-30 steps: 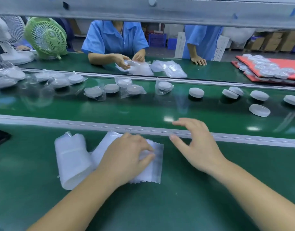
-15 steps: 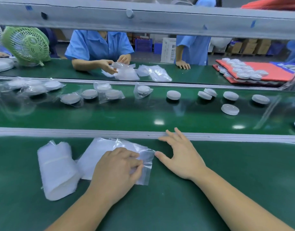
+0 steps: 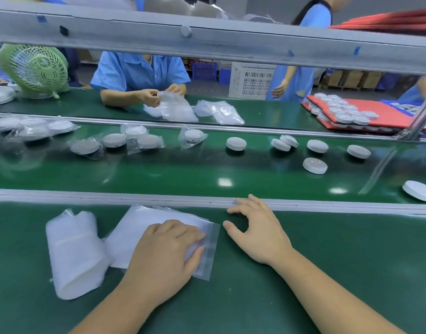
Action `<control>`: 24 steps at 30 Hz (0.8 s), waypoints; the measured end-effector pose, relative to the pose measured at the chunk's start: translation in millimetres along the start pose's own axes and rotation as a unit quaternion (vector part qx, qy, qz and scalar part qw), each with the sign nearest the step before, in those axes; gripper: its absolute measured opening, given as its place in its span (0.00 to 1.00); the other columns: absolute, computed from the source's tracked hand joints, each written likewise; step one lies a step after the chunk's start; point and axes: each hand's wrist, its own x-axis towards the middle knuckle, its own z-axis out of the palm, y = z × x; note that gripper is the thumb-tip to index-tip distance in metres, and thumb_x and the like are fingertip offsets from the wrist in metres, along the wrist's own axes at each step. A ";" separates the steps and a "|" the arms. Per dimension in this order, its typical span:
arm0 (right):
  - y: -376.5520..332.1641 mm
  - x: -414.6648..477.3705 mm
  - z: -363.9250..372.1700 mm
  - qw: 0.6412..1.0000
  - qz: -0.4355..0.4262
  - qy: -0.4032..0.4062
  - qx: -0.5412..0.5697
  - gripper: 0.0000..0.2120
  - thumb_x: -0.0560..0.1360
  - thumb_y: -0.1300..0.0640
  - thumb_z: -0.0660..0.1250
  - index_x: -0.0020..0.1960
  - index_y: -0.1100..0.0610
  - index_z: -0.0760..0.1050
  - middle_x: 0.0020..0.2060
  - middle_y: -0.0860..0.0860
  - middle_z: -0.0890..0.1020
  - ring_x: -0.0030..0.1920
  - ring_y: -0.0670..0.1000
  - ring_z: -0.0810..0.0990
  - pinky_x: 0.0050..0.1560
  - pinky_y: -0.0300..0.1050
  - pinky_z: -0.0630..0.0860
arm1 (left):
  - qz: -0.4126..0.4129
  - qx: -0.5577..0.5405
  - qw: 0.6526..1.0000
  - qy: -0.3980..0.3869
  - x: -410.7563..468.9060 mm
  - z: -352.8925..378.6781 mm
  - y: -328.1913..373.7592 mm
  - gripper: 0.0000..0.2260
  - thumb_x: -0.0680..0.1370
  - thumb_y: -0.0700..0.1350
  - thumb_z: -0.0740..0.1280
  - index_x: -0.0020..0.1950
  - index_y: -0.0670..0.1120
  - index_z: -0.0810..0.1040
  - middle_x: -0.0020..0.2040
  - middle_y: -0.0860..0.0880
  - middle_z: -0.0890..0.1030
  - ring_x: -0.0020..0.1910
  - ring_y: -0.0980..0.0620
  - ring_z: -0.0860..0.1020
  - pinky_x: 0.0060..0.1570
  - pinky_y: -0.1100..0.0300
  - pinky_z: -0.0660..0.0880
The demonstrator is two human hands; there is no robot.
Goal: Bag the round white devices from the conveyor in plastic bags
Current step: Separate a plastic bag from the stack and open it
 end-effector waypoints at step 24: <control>-4.8 -5.2 2.0 1.000 0.011 0.015 0.018 0.15 0.76 0.37 0.65 0.58 0.40 0.80 0.70 0.36 0.74 0.77 0.41 0.59 0.77 0.42 0.59 | -0.019 0.010 0.999 -0.024 -8.5 -2.8 0.7 0.15 0.78 0.61 0.59 0.53 0.61 0.84 0.52 0.65 0.81 0.54 0.56 0.78 0.53 0.54 0.76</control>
